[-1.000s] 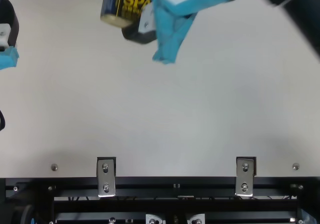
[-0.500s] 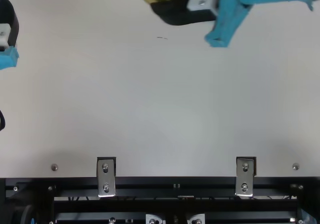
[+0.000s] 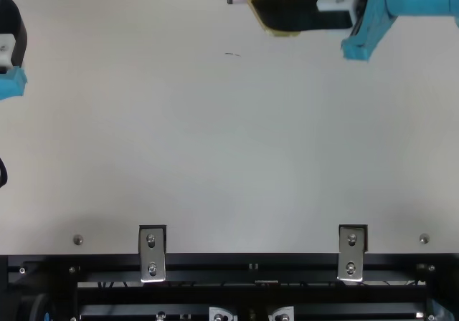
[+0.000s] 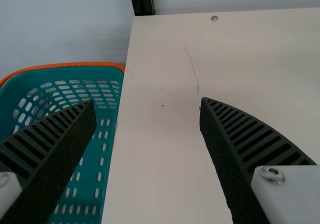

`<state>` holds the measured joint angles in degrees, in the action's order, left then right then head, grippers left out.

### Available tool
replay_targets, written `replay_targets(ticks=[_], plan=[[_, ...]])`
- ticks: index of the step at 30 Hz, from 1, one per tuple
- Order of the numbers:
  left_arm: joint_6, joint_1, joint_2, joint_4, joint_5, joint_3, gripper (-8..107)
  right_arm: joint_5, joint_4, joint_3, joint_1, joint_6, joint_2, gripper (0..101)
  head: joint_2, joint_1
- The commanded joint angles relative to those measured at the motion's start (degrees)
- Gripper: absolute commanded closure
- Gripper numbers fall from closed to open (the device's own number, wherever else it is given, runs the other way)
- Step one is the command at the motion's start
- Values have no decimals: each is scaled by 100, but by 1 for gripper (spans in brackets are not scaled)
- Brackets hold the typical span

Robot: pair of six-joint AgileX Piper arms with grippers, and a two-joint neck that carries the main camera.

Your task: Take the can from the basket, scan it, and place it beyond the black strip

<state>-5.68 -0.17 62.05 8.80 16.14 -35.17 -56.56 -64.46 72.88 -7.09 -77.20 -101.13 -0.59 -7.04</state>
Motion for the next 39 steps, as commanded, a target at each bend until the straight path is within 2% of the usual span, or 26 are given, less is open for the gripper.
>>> replay_targets(ticks=[1,5,17,26,32,39], plan=[[0,0,0,0,0,0,9,-58,-182,17,19,-151,-83,101,21,-55],[0,0,0,0,0,0,9,-18,-363,166,25,-291,-287,101,21,-55],[0,0,0,0,0,0,9,169,-581,941,-81,-603,-937,101,21,-55],[0,0,0,0,0,0,9,94,-837,1409,-109,-972,-1356,101,21,-55],[0,0,0,0,0,0,9,130,-971,1520,-99,-1069,-1486,101,21,-55],[0,0,0,0,0,0,9,325,-1051,1343,66,-1062,-1347,101,21,-55]])
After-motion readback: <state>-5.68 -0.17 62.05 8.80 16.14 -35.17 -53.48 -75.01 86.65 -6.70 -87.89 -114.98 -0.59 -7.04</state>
